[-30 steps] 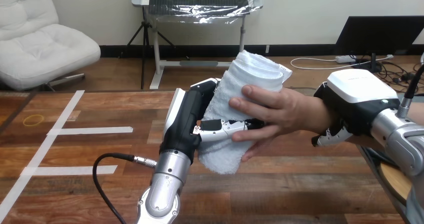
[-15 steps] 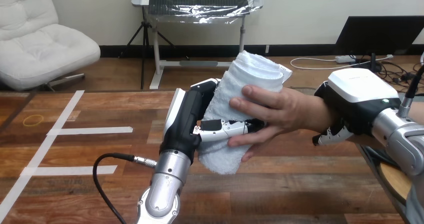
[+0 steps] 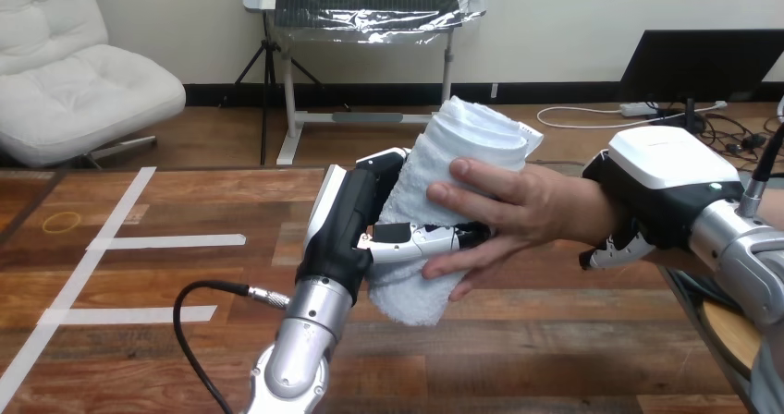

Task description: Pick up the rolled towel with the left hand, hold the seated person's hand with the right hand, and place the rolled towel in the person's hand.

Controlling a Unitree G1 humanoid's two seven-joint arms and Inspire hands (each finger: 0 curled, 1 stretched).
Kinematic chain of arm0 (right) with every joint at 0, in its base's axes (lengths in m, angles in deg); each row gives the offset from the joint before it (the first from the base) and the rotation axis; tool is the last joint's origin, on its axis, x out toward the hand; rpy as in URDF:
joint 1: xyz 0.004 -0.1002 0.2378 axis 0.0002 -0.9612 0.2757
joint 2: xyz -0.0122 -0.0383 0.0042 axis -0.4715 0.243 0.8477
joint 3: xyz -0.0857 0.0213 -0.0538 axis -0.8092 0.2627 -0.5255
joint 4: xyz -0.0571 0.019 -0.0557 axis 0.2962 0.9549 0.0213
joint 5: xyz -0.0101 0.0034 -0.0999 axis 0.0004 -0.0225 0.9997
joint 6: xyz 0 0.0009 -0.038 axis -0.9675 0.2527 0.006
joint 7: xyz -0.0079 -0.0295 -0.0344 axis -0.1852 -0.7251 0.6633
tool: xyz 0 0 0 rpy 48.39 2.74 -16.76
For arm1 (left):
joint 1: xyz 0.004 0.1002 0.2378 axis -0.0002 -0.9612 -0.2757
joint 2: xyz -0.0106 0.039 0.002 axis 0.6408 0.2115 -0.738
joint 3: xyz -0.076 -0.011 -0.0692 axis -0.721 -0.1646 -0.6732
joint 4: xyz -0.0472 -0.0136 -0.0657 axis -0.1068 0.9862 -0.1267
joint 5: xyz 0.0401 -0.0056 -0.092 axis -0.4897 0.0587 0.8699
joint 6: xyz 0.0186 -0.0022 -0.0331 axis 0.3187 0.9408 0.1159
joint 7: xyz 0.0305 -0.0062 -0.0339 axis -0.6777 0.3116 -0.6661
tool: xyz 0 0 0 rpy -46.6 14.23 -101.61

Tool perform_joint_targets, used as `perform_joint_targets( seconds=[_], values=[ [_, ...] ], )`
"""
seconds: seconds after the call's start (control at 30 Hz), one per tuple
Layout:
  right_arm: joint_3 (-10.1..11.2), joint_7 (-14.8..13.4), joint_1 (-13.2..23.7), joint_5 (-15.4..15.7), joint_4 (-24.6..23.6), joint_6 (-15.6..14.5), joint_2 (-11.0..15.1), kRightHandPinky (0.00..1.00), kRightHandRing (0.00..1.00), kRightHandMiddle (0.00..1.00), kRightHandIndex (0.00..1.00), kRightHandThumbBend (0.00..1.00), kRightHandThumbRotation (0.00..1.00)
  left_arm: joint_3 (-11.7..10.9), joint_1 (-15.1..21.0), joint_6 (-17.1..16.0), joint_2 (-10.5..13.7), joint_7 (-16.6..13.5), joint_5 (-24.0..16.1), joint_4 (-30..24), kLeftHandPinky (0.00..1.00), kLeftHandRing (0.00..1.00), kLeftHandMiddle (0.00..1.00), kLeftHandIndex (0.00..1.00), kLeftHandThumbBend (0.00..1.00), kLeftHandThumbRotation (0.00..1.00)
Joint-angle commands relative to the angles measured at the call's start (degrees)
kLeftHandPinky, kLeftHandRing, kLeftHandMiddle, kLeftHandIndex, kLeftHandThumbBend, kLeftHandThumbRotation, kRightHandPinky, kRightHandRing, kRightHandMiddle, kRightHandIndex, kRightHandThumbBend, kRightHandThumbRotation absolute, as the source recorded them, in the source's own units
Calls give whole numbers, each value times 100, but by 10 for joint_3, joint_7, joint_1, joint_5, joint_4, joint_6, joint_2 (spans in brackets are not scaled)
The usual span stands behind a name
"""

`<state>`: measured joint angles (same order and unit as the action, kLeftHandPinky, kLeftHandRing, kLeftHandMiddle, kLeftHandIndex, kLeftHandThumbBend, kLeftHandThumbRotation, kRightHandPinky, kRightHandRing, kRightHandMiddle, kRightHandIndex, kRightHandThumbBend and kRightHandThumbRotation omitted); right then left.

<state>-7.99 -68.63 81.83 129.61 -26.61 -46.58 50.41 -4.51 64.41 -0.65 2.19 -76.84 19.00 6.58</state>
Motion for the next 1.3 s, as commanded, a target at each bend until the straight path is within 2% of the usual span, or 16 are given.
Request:
perform_joint_targets(
  seconds=[0.0, 0.1, 0.2, 0.3, 0.4, 0.57, 0.77, 1.27],
  values=[
    [27, -1, 21, -11, 3, 2, 13, 47, 57, 63, 64, 67, 18, 47, 46, 21, 2, 52, -17, -19, 37, 45, 51, 56, 58, 11],
    [27, 3, 19, -12, -1, 3, 16, 57, 68, 74, 73, 69, 21, 50, 47, 6, 11, 65, -17, -16, 41, 50, 56, 61, 59, 14],
    [31, 12, 16, -22, -5, 4, 18, 66, 76, 80, 78, 70, 23, 52, 47, 7, 18, 80, -14, -20, 45, 54, 60, 65, 60, 17],
    [30, 27, 16, -19, -12, -3, 21, 76, 85, 87, 84, 73, 25, 59, 47, 22, 31, 91, -29, -34, 51, 59, 64, 69, 62, 22],
    [30, 39, 16, -17, -16, -10, 22, 86, 93, 94, 90, 75, 27, 57, 46, 16, 34, 97, -27, -33, 57, 64, 69, 73, 65, 26],
    [33, 51, 11, -15, -30, -21, 23, 94, 98, 98, 94, 79, 28, 58, 45, 14, 45, 111, -31, -40, 63, 69, 73, 78, 66, 29],
    [34, 51, 5, -16, -38, -21, 25, 98, 100, 100, 96, 81, 28, 54, 43, 16, 51, 125, -25, -45, 68, 72, 76, 80, 68, 30],
    [38, 52, -5, -19, -54, -22, 28, 98, 100, 100, 98, 83, 24, 49, 36, 15, 68, 140, -26, -54, 69, 73, 77, 81, 67, 28]
  ],
)
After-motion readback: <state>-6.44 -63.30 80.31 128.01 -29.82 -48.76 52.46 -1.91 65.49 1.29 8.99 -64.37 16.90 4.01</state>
